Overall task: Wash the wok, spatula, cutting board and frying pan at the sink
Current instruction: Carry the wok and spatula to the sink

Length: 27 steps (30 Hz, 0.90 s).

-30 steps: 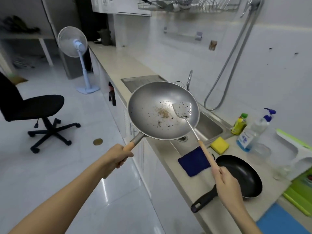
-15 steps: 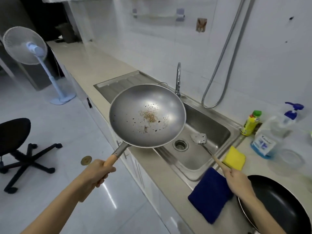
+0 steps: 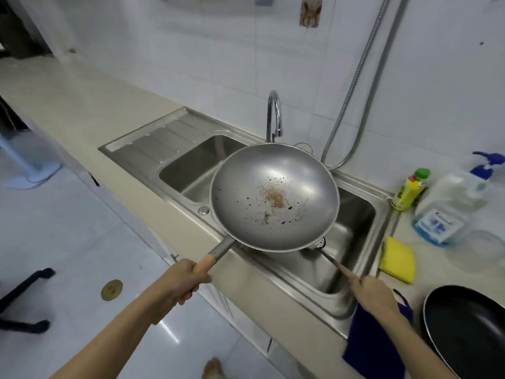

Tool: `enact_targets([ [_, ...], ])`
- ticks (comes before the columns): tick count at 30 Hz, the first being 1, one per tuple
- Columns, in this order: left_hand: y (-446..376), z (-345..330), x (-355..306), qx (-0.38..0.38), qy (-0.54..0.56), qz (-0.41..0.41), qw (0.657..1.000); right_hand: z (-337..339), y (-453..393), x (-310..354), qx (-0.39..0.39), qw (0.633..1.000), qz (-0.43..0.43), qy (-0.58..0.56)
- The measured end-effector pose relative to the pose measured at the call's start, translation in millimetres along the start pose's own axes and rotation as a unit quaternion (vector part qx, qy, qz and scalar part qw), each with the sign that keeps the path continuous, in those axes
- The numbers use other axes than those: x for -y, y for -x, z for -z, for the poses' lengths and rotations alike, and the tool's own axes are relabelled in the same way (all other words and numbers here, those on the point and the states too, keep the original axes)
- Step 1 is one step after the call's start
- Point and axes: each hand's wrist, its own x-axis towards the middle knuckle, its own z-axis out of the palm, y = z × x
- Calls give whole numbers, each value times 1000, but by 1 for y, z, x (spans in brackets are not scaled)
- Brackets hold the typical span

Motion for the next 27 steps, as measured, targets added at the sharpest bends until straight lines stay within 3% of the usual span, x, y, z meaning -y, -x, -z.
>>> enact_targets([
  [5, -64, 45, -4, 44, -33, -28, 998, -25, -13, 17, -45, 993, -101, 39],
  [15, -127, 80, -4, 123, -99, -78, 984, -34, -15, 37, -19, 972, -232, 13],
  [18, -143, 85, -4, 131, -115, -82, 981, -28, -17, 49, -144, 968, -191, 78],
  [21, -155, 89, -8, 131, -125, -85, 980, -17, -40, 72, -200, 971, -122, -42],
  [24, -166, 96, -11, 129, -122, -75, 981, -6, -73, 97, -119, 957, -151, -219],
  [27, -175, 105, -15, 125, -120, -63, 983, -11, -95, 109, -40, 906, -168, -385],
])
